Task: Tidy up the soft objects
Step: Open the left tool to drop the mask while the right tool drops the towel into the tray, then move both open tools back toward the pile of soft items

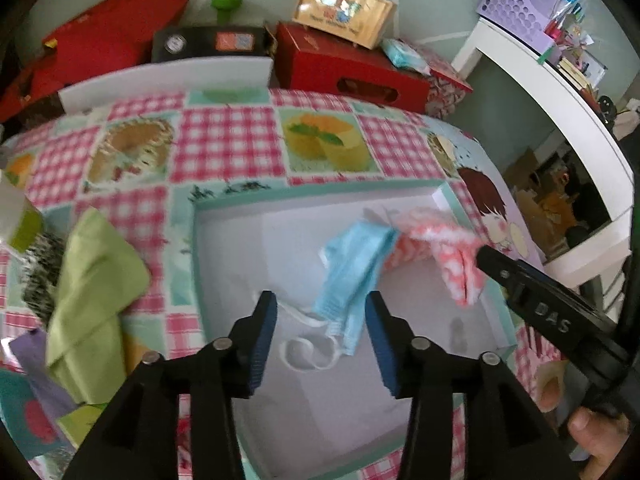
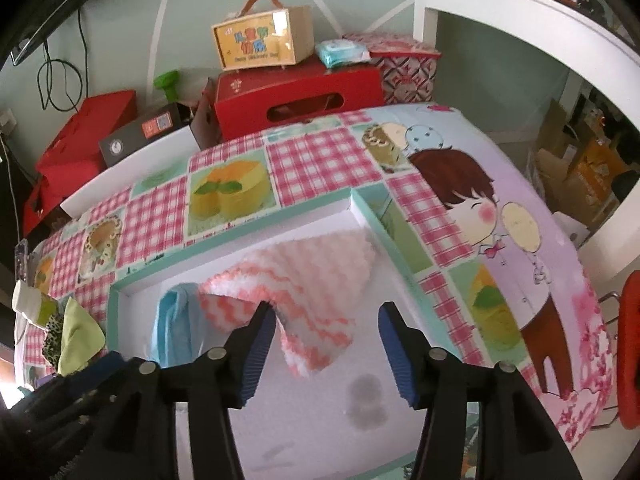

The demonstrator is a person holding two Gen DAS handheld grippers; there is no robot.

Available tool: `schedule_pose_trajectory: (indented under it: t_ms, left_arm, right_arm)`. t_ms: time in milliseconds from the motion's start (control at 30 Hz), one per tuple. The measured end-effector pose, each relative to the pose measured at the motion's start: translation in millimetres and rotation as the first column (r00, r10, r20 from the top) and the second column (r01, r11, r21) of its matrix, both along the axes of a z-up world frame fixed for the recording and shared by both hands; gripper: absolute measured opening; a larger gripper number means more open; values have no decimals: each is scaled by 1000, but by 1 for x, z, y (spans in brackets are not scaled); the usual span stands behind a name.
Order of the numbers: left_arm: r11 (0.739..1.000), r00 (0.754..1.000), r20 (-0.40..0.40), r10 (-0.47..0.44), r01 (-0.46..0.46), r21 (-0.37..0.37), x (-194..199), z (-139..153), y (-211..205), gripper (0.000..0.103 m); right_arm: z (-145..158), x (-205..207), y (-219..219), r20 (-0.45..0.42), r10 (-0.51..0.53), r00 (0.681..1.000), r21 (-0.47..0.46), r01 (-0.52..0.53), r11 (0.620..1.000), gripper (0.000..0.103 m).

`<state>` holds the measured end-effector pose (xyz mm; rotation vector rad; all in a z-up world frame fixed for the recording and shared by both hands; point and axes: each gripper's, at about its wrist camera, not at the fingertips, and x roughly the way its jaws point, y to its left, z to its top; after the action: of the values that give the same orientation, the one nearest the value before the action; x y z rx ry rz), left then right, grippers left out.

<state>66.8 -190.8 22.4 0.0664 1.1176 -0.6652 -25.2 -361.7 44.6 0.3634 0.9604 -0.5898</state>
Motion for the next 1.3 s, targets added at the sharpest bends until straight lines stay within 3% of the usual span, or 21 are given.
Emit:
schedule_pose_trajectory:
  t_ms: [167,300,433,700,867,1300]
  left_arm:
    - [996,996,46,82,-84,43,9,2,12,58]
    - [987,989,54,137,-141,71,18,-3,22,68]
    - [981,984,57,169,-174,84,22,-6,26,70]
    - [959,961,107,255,-266,99,29,-10,39,94]
    - [946,948,124,292,-306,112,35,-10,48,95]
    - [942,940,114,322,-330,66,48,12,82,95]
  right_arm:
    - [10,-5,1,16,-6,1000,-27,7,1000,67]
    - [8,-2,2,6,3,1000,-27,-3,1000,68]
    - [4,1,4,-6,19,1000,-31,-19,999,69]
    - [-3,11,14,-21,61,998,-26,-62,998,79]
    - [-5,18,25,-25,103,994,-61,-104,993,102]
    - [6,30,52,53,178,983,-47,-176,983,103]
